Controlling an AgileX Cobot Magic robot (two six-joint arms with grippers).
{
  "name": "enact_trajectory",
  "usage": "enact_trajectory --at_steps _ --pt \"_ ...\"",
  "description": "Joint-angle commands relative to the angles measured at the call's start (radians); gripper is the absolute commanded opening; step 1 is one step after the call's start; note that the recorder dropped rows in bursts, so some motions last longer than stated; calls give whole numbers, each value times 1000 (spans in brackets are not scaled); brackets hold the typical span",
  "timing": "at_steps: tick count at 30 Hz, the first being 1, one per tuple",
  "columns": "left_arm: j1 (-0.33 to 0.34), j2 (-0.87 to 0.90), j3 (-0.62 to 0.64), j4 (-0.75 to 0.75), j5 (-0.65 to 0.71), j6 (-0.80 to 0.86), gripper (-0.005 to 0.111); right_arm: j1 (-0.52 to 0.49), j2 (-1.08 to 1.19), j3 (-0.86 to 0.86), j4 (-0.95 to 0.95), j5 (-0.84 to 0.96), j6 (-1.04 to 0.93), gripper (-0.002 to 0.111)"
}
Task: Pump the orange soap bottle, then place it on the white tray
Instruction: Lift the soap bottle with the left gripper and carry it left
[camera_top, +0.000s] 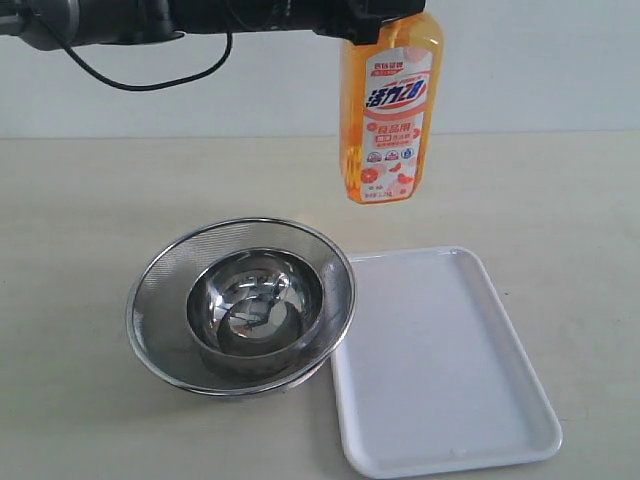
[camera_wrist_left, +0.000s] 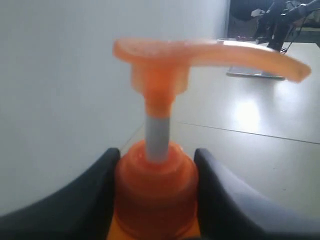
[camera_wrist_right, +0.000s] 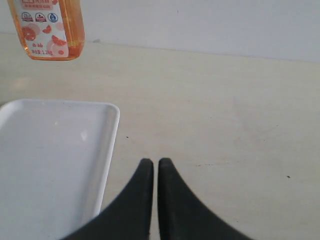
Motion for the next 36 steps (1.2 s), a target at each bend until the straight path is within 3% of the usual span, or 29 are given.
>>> enact_trajectory --at_steps 1,10,23,29,36 --pt "-2 -83 71 -47 41 12 5 -3 -4 0 -9 -13 1 1" --pt "45 -265 281 -47 43 82 5 -3 -4 0 -9 -13 1 1" --pt "279 -698 608 -47 28 80 5 -3 -4 0 -9 -13 1 1" --pt "350 -936 762 -47 -200 80 5 -3 -4 0 -9 -13 1 1" --pt "357 -1134 890 -47 -444 37 5 -3 -4 0 -9 -13 1 1"
